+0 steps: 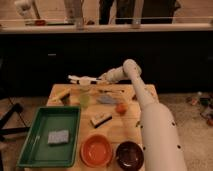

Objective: Place brush in paper cup

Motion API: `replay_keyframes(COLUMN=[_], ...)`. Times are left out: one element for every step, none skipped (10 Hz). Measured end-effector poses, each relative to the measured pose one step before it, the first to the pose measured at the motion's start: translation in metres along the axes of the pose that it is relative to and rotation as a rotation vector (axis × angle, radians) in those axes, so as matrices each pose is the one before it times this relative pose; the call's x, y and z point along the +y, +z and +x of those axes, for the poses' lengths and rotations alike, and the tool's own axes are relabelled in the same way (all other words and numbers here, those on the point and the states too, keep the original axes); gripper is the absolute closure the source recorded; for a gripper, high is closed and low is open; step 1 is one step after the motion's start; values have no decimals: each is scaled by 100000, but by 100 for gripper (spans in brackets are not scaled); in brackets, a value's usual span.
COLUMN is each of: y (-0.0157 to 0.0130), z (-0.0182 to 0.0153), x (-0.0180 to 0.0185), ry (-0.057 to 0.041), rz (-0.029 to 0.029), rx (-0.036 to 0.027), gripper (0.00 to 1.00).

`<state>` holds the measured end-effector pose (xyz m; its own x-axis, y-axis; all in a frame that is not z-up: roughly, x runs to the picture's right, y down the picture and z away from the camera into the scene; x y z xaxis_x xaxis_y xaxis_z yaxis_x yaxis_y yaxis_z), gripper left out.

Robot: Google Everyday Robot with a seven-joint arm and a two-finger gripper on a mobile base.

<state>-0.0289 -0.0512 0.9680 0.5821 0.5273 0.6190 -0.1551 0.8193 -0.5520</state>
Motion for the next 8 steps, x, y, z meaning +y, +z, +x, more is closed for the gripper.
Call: replay_keyframes(y=[117,27,19,-43,-27,-8,-1,23], z=[72,-43,-1,26,14,10,-5,-10], x=[57,2,8,-13,-6,-3,-1,5], ry=[93,-28,-15,30,23,4,-4,-14], rz=[-144,-29,-30,61,28,15,0,-27], rx=[1,-37,11,3,3,8,-5,5], gripper=[20,20,20,20,20,20,20,20])
